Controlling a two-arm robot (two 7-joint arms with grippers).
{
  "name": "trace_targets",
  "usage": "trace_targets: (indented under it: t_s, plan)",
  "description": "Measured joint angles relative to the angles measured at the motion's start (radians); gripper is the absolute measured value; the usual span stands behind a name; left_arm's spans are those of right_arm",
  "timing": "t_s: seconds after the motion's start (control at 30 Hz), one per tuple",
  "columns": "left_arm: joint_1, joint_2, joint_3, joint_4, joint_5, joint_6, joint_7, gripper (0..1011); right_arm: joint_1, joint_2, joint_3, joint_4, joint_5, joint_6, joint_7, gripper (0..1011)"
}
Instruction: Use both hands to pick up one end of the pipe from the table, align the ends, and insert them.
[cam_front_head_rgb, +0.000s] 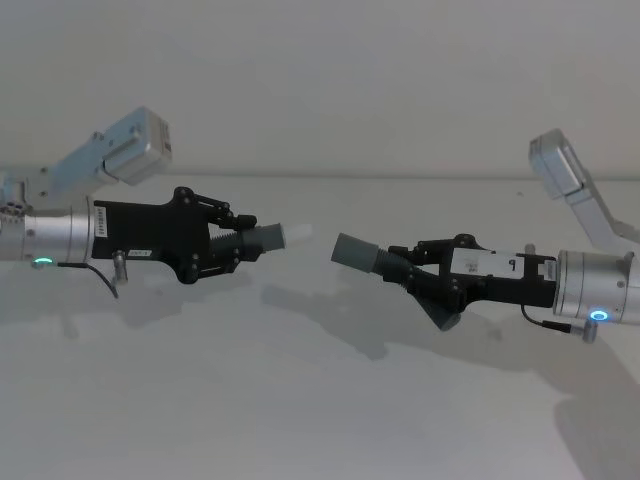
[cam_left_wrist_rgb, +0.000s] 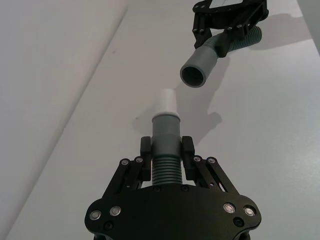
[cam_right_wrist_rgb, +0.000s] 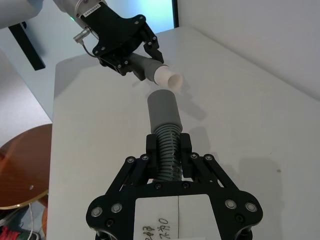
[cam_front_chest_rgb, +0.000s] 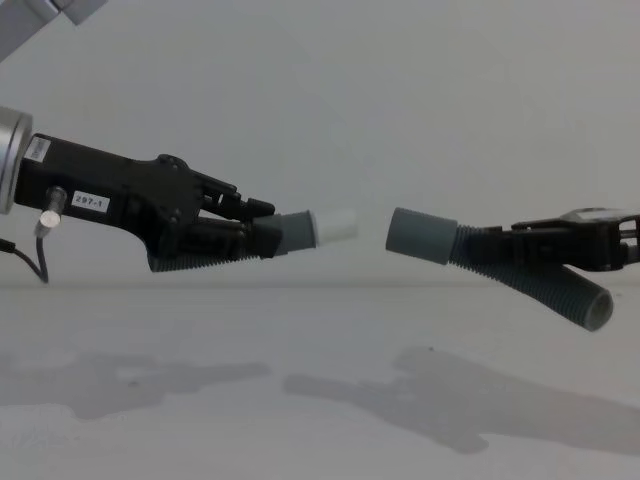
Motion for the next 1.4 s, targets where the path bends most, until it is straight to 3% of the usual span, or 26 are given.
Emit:
trace_targets:
  t_s: [1.4]
  plan:
    - [-0.021, 0.004, 0.046, 0.024, -0.037, -0.010, -0.031, 351, 0.039, -0.005, -0.051, 0.044, 0.037, 0.026, 0.007, 256]
